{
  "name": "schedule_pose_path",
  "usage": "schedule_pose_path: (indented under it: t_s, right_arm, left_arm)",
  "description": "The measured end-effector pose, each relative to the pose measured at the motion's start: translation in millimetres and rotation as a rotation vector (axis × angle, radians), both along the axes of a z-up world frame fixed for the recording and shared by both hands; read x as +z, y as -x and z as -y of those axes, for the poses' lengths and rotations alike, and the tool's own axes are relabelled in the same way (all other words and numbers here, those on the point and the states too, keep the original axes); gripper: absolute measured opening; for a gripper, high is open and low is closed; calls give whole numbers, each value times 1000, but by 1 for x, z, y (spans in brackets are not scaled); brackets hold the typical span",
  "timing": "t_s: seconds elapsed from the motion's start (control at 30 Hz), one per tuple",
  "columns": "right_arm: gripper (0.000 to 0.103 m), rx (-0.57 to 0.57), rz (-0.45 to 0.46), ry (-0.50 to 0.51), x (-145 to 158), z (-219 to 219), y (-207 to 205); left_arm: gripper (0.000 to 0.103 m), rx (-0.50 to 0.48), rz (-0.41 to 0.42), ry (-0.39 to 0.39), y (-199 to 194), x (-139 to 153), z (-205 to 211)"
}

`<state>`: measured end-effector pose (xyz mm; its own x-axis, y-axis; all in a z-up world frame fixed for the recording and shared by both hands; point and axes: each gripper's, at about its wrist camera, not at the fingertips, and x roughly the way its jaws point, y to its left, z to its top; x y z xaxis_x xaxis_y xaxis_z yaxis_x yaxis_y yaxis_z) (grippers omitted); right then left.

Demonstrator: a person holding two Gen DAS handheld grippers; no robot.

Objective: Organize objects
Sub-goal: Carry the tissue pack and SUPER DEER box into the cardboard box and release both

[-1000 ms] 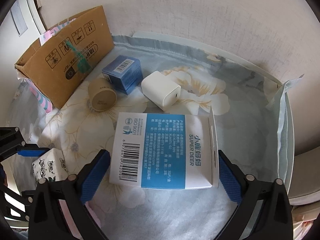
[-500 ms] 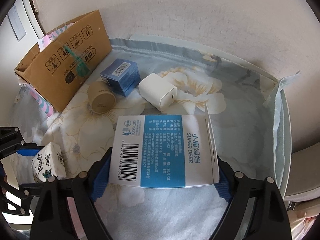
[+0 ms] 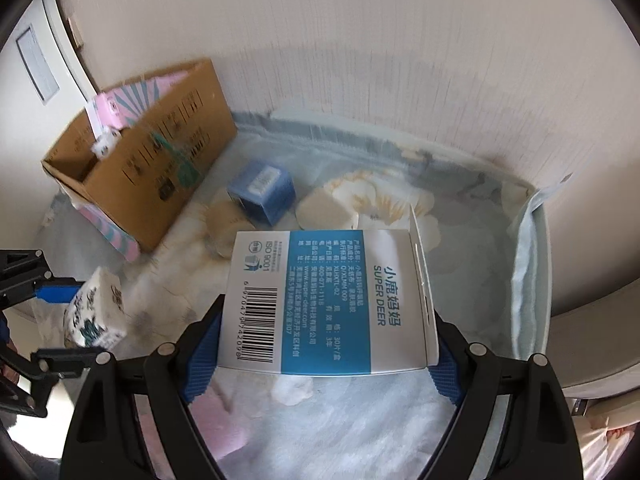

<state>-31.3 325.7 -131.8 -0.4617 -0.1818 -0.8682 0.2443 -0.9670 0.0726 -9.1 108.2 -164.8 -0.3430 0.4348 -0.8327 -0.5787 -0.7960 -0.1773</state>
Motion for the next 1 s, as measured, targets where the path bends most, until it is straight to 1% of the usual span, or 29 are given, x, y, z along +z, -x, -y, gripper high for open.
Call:
schedule_pose_path:
  t_s: [0.17, 0.2, 0.27, 0.4, 0.53, 0.57, 0.63, 0.73, 0.87, 1.0]
  right_arm:
    - [84, -21, -23, 8, 33, 10, 11]
    - [84, -28, -32, 15, 43, 11, 12]
    - [84, -35, -47, 26, 62, 14, 15]
    - [84, -55, -77, 45, 97, 26, 24]
    - [84, -70, -108, 87, 133, 53, 41]
    - [84, -67, -114, 99, 136, 64, 48]
    - [84, -55, -130, 119, 147, 84, 57]
    - [84, -41, -131, 140, 150, 117, 72]
    - [84, -31, -107, 163, 143, 158, 91]
    - [84, -19, -72, 189, 128, 197, 106]
  left_arm:
    - [42, 41, -38, -39, 13, 40, 21]
    - [43, 50, -48, -46, 17, 49, 26]
    - [43, 67, -77, -41, 25, 66, 37]
    - [43, 104, -112, -31, 44, 92, 59]
    - [43, 163, -134, -33, 67, 112, 91]
    - [43, 178, -141, -27, 73, 116, 100]
    - [43, 203, -150, -7, 84, 120, 116]
    - [43, 251, -148, 21, 106, 118, 145]
    - [43, 305, -131, 43, 126, 108, 180]
    - [43, 350, -93, 55, 144, 90, 209]
